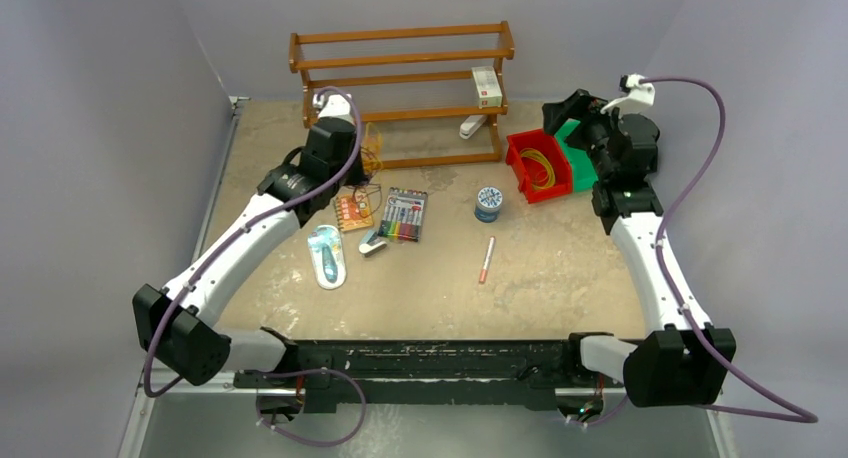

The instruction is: Untangle the cables

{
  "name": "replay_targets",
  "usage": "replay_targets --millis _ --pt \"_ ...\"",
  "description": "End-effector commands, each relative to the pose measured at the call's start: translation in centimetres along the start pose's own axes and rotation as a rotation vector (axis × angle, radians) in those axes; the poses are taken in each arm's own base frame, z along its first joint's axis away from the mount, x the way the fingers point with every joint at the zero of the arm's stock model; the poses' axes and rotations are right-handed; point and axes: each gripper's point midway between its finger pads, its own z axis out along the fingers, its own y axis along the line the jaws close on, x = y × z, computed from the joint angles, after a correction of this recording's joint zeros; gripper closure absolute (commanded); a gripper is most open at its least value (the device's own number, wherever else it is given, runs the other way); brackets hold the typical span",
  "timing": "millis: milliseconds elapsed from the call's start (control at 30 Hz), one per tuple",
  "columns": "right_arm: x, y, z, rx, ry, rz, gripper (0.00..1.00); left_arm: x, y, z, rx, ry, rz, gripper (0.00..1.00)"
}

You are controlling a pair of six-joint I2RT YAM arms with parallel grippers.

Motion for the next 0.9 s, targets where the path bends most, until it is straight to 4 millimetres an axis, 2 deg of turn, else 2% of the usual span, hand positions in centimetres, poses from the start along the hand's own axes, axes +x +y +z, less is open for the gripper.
replay_targets --millis 0,167,267,367,533,633,767,867 --pt "-2.4 1.3 -1.2 -0.047 -0.078 0.012 0.01 -3.7 -4.4 -4.0 0.153 -0.100 0.036 1.00" --pt "-2.3 1.2 -1.7 -0.038 -0.088 0.012 0.01 -4.7 -8.3 -6.4 0.266 -0.122 0.090 1.00" --pt "-1.9 0.8 -2.0 -0.025 -0.086 0.020 0.01 -4.9 -10.1 -7.1 0.328 -0.122 0.113 1.00" --pt "-1.6 0.5 -2.3 -0.014 -0.086 0.022 0.01 -4.3 -12.1 -7.5 0.388 -0.109 0.140 1.00" --pt "-1.1 -0.1 -2.7 0.014 -0.082 0.029 0.01 -1.2 -14.7 -7.1 0.466 -0.051 0.183 1.00" --pt "1.0 -1.0 -2.9 0.034 -0.044 0.046 0.02 0.7 -16.2 -6.5 0.519 -0.022 0.181 1.00" --pt "2.2 -1.6 -3.3 0.039 -0.039 0.035 0.02 3.3 -17.9 -5.9 0.575 0.023 0.181 1.00" --pt "3.2 -1.6 -3.3 0.022 -0.013 0.021 0.01 5.4 -18.1 -4.7 0.580 0.050 0.166 1.00"
